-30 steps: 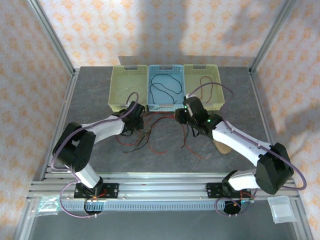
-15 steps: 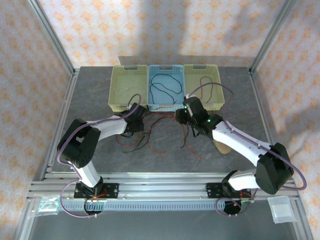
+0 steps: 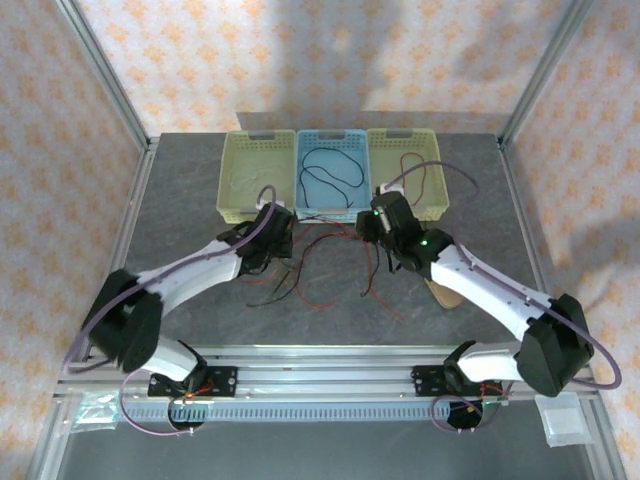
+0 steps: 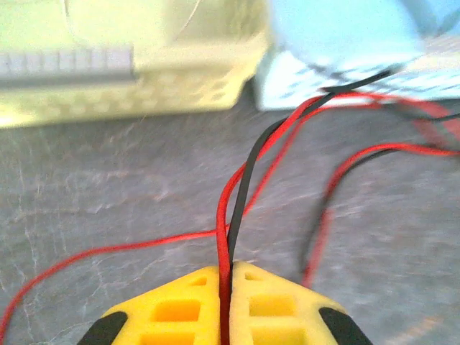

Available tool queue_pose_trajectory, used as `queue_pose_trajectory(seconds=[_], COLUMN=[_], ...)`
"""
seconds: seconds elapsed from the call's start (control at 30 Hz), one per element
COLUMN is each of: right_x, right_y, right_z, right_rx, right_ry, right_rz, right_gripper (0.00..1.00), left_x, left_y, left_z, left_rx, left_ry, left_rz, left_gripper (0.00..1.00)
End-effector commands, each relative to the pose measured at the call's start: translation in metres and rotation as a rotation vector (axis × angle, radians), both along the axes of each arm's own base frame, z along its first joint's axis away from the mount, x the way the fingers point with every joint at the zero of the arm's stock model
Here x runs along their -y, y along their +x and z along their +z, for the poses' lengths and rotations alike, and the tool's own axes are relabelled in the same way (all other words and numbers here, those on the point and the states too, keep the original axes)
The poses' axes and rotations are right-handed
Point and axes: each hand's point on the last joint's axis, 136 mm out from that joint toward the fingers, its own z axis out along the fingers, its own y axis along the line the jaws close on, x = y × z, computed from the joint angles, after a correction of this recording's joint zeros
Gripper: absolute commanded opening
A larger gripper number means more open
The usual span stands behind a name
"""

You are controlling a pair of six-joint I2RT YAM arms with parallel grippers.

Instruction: Untangle the cables

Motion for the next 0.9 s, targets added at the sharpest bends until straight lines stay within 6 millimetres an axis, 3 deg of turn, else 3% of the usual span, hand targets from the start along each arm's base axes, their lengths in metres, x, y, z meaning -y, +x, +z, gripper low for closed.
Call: queue_pose_trajectory(seconds=[0.0,0.17,0.3,0.47,0.57,0.6,0.73,0.87], right_x=[0.01,0.008,-0.015,-0.044,-0.056,-0.053,-0.059,-0.087], right_y=[0.009,0.013,0.012,0.001,-0.006,-0.011,-0.014,-0.04], right_z=[0.038,0.074,0.103,0.13,0.138,0.15,0.153,0.157], right_rx=[0.113,0.227,0.294,0.326,0.333,0.362,0.375,0.363], right_ry=[0.053,0.118,0.168,0.268,0.329,0.35,0.346,0.357], right_rz=[-0.091,-0.083,0.047,0.212,0.28,0.285,0.329,0.564], right_gripper=[0.38,0.46,0.61,0.66,0.65,0.64,0.59,0.57], left_x=[-0.013,-0.011,0.006,0.018,0.027,0.029,0.031,0.035], left_y=[-0.01,-0.015,-0.018,-0.02,-0.022,-0.022,-0.02,-0.019], left_z=[0.033,0.109,0.168,0.222,0.243,0.249,0.259,0.267], left_rx=[0.092,0.289,0.411,0.507,0.544,0.553,0.566,0.573], left_ry=[0.054,-0.077,-0.216,-0.316,-0.368,-0.385,-0.419,-0.451], left_rz=[-0.001,-0.023,-0.097,-0.155,-0.196,-0.203,-0.193,-0.198], left_gripper=[0.07,0.04,0.0,0.0,0.0,0.0,0.0,0.0])
